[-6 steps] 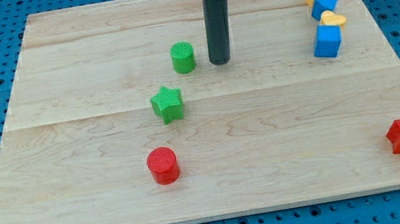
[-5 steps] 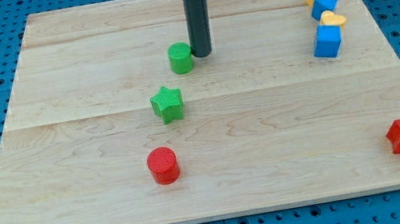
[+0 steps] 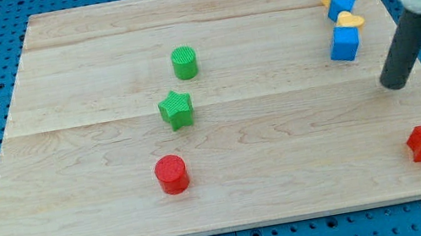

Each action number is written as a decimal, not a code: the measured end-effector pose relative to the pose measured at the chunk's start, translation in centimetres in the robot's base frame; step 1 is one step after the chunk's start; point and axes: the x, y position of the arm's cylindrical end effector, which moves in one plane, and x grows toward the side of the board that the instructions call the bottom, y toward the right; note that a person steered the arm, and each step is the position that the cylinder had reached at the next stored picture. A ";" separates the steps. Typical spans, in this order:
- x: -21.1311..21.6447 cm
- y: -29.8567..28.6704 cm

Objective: Move the blue cube to the right of the green circle

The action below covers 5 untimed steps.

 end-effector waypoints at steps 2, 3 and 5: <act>-7.8 -3.8; -9.1 -14.7; -3.1 -17.5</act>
